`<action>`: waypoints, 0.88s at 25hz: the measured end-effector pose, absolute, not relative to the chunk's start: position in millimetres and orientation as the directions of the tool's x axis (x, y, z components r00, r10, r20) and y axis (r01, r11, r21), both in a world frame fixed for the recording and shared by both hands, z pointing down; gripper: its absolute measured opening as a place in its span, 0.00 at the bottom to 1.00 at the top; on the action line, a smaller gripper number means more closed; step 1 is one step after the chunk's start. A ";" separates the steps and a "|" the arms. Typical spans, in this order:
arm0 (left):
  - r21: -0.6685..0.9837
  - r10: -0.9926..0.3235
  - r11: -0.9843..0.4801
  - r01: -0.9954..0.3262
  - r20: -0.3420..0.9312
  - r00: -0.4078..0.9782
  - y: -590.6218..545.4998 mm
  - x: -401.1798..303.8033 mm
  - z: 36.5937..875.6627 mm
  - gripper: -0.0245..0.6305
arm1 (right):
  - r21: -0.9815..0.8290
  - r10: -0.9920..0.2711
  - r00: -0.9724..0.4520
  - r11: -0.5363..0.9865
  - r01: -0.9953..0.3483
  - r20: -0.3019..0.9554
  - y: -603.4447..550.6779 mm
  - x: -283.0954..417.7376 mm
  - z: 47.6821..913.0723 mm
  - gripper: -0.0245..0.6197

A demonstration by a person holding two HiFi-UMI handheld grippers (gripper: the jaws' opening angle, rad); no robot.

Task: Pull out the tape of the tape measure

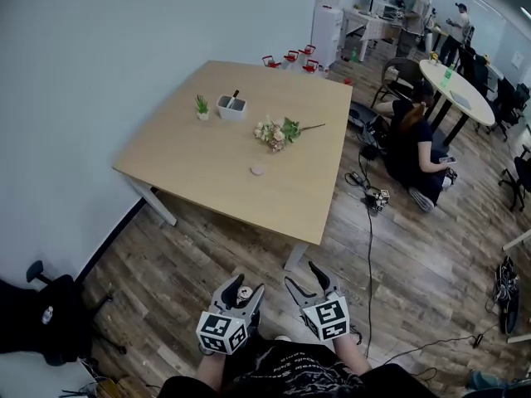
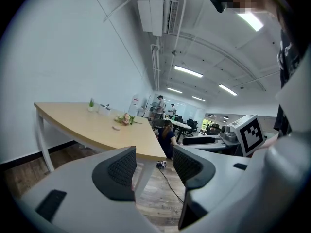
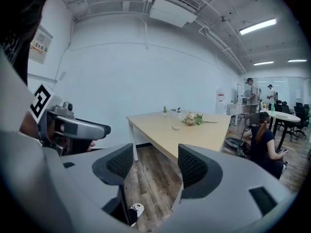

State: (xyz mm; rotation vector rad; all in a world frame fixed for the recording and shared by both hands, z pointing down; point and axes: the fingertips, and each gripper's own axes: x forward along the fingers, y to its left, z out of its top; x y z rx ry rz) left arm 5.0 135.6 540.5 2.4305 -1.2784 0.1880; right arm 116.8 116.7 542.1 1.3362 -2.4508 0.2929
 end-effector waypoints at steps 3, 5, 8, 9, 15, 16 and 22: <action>0.280 -0.757 -0.514 -0.811 0.296 0.582 96.0 -9.6 540.9 0.39 | -0.022 -0.774 -0.490 0.527 -0.850 0.401 84.9 106.1 546.0 0.51; 0.286 -0.749 -0.519 -0.805 0.301 0.590 70.8 -19.5 542.3 0.39 | -0.019 -0.775 -0.481 0.520 -0.854 0.409 64.8 98.1 548.1 0.51; 0.281 -0.739 -0.539 -0.794 0.294 0.606 31.9 -31.9 538.9 0.39 | -0.018 -0.784 -0.466 0.504 -0.863 0.410 31.6 85.1 544.4 0.51; 0.278 -0.734 -0.549 -0.788 0.292 0.613 19.1 -35.8 537.8 0.39 | -0.017 -0.786 -0.460 0.498 -0.867 0.413 21.0 80.3 543.6 0.51; 0.251 -0.695 -0.601 -0.758 0.303 0.652 -43.3 -61.1 539.6 0.39 | -0.017 -0.788 -0.427 0.469 -0.883 0.443 -30.3 48.3 546.3 0.51; 0.250 -0.689 -0.609 -0.753 0.304 0.658 -51.5 -64.7 539.2 0.39 | -0.017 -0.793 -0.420 0.461 -0.887 0.442 -37.8 44.2 545.1 0.51; 0.243 -0.671 -0.633 -0.735 0.300 0.678 -92.4 -82.6 538.7 0.39 | 0.006 -0.808 -0.387 0.435 -0.901 0.443 -70.3 28.3 543.0 0.51</action>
